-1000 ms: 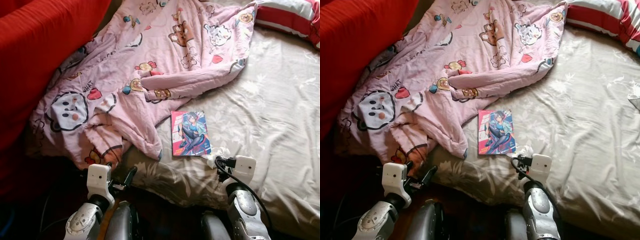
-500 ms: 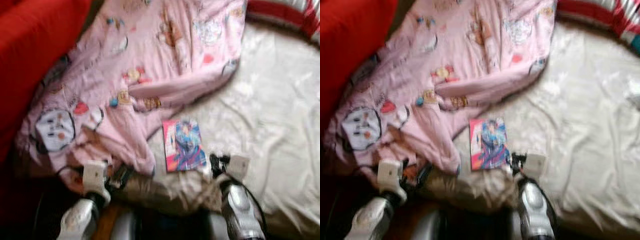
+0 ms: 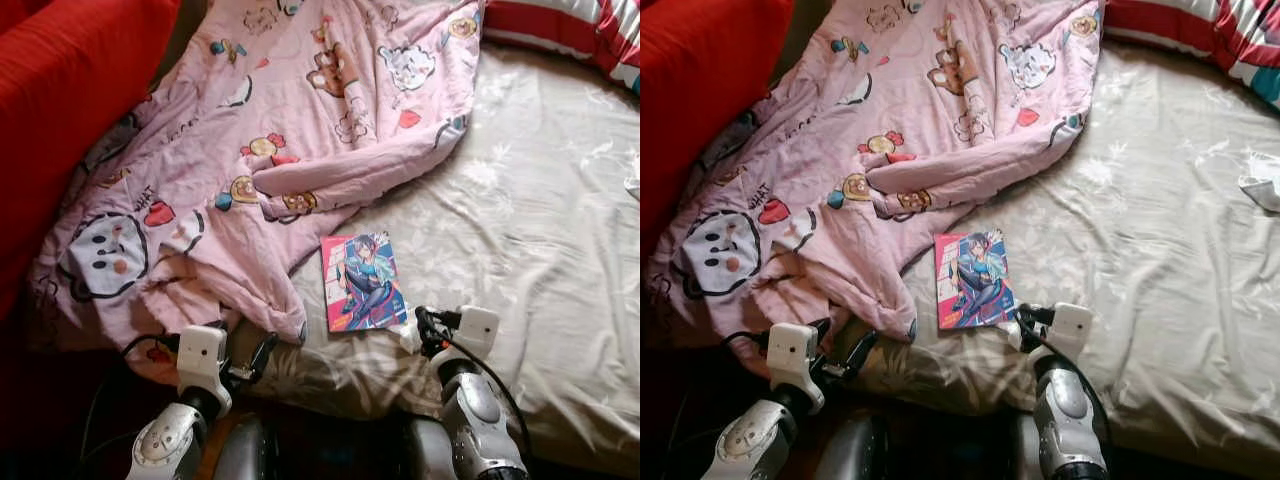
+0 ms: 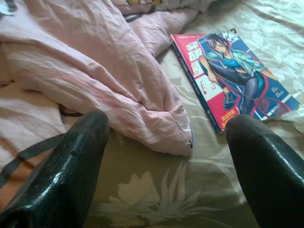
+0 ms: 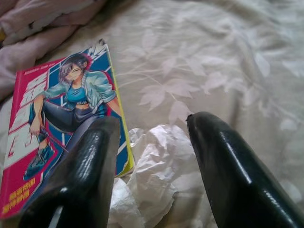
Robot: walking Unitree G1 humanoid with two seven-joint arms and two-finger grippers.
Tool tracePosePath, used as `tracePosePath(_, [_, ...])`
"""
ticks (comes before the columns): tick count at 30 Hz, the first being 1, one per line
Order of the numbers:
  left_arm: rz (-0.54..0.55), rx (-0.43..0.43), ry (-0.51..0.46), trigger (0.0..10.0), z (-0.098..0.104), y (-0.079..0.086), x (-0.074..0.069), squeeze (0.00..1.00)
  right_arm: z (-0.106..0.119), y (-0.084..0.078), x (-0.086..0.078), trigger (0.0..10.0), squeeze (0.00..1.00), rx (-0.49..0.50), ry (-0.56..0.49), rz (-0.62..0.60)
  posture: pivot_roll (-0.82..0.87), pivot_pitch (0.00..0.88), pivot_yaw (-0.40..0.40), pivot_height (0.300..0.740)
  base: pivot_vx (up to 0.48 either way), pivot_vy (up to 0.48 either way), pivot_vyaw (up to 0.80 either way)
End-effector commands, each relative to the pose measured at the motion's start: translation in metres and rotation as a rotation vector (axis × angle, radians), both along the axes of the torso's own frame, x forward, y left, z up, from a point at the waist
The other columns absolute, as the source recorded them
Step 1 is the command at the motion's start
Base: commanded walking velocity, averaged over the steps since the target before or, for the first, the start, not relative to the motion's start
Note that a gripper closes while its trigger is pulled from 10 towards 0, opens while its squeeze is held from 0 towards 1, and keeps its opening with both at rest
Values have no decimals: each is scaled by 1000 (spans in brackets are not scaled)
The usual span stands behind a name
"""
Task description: Clean up the room
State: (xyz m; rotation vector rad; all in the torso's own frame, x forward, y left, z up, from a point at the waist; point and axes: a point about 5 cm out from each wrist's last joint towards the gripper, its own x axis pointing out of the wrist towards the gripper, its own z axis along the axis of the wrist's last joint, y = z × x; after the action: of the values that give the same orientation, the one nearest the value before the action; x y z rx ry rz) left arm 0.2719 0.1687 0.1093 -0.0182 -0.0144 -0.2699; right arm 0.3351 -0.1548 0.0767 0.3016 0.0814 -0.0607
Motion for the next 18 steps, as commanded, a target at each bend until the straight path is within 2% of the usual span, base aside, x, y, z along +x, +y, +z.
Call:
tracePosePath(1, [-4,21,24,10000,-4,3,-5,0,-12,1,-5,10000,1000,29,49,-8,21,423,58,628,0,0,0])
tracePosePath(5, [-14,35,25,10000,-4,4,-6,0,-8,4,0,10000,1000,28,45,-4,29,428,66,628,0,0,0])
tracePosePath(6, [-19,39,25,10000,-3,4,-6,0,-6,4,3,10000,808,36,44,-2,30,429,70,628,0,0,0])
tracePosePath(7, [-19,39,24,10000,-3,4,-6,0,-5,4,5,10000,808,43,45,-1,30,429,70,628,0,0,0])
tracePosePath(9, [-23,41,24,10000,-2,4,-6,0,-5,4,7,10000,0,81,53,-2,35,431,75,628,0,0,0])
tracePosePath(11, [-26,44,24,10000,-1,4,-7,0,-6,2,10,10000,0,123,75,-14,39,433,79,628,0,0,0])
tracePosePath(14, [-27,45,25,10000,-1,4,-7,0,-6,2,11,10000,0,125,77,-15,40,433,79,628,0,0,0])
tracePosePath(18, [-32,59,31,10000,0,6,-11,0,-13,5,12,10000,0,161,136,11,53,441,87,628,0,0,0])
